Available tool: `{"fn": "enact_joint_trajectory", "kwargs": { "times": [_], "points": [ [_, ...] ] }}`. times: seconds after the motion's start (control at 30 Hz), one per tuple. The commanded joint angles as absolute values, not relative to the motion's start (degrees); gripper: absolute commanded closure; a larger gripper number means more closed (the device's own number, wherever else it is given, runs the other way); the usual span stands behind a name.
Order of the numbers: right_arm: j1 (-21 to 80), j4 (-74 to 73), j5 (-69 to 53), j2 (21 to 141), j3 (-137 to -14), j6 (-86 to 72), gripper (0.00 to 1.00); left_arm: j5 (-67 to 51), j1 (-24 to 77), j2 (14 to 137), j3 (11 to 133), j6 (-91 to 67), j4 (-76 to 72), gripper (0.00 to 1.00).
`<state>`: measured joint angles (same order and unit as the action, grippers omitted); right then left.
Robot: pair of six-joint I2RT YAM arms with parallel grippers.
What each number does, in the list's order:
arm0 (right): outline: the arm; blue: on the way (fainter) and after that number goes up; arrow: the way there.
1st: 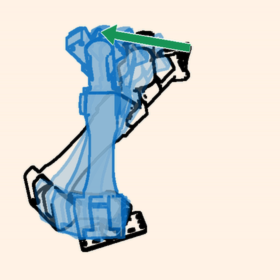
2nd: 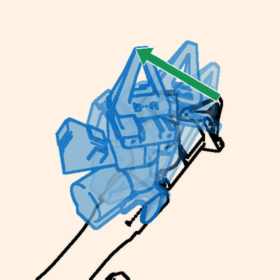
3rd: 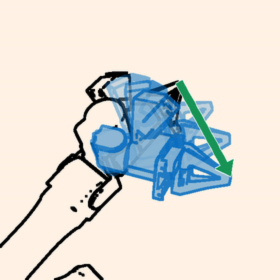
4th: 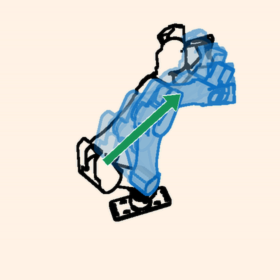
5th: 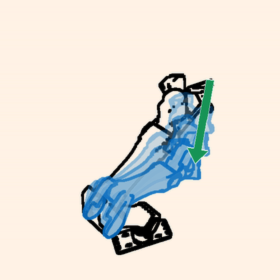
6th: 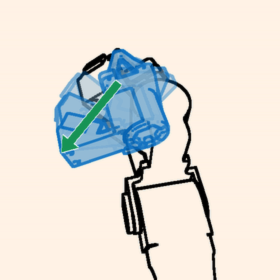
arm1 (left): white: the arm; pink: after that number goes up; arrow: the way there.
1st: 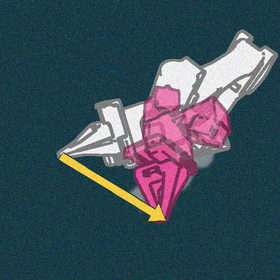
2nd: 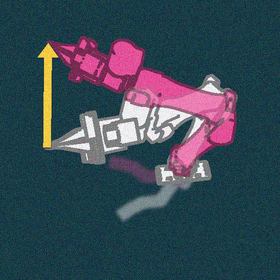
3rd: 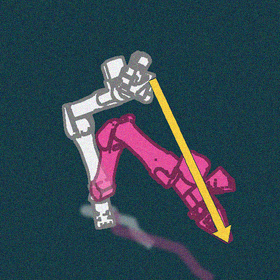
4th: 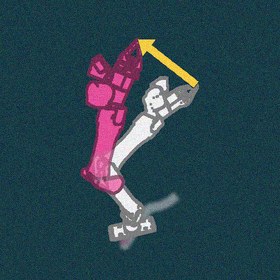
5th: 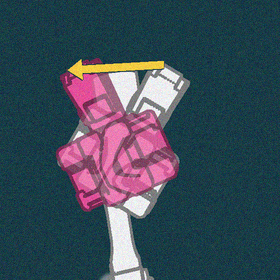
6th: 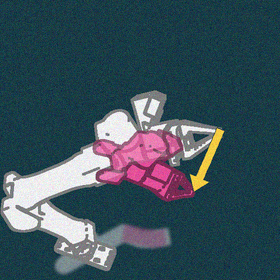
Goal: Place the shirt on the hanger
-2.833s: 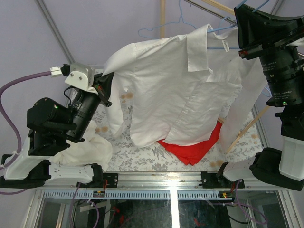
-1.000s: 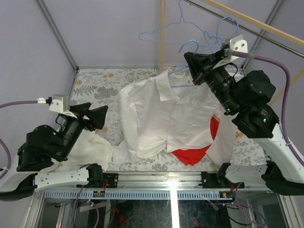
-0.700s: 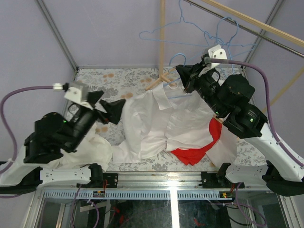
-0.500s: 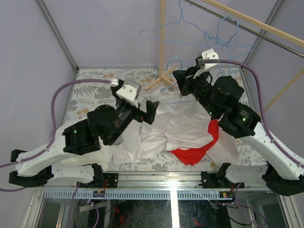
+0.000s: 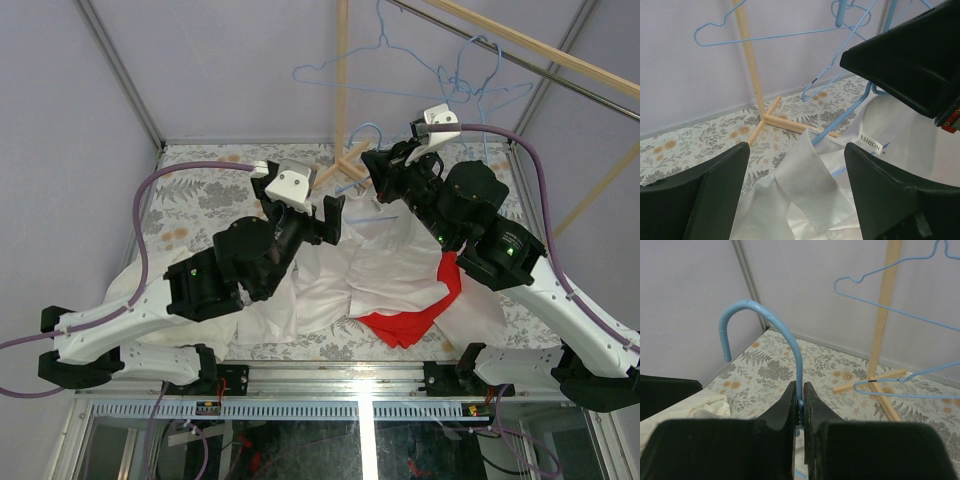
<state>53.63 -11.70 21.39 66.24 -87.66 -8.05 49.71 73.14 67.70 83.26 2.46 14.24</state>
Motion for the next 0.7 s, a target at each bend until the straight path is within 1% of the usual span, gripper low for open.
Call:
{"fn": "enact_joint_trajectory", "kwargs": {
  "times": [0.0, 0.1, 0.17, 0.4, 0.47, 0.6, 0.67],
  "points": [
    [53.6, -7.6, 21.2, 65.4, -88.0, -9.0, 1.0, 52.5, 73.3, 68.6, 82.2, 3.3, 9.3, 0.27],
    [53.6, -7.6, 21.3, 65.3, -87.9, -8.8, 1.0, 52.3, 73.2, 68.6, 81.9, 2.8, 9.9, 0.37],
    [53.7, -7.4, 21.3, 65.1, -87.7, -8.7, 1.0, 52.3, 73.3, 68.5, 81.7, 2.6, 10.2, 0.42],
    [53.6, -7.2, 21.3, 64.9, -87.6, -8.6, 1.0, 52.7, 73.2, 67.8, 80.0, 1.1, 11.7, 0.43],
    [53.6, -7.3, 21.3, 64.7, -87.5, -8.5, 1.0, 52.5, 72.9, 67.7, 79.6, 0.7, 12.1, 0.44],
    [53.7, -7.3, 21.8, 64.4, -87.2, -8.2, 1.0, 51.7, 72.7, 67.6, 79.1, -0.1, 12.8, 0.51],
    [53.7, -7.3, 22.0, 64.2, -87.0, -8.0, 1.0, 51.7, 72.6, 67.4, 78.9, -0.3, 13.1, 0.58]
  ]
}}
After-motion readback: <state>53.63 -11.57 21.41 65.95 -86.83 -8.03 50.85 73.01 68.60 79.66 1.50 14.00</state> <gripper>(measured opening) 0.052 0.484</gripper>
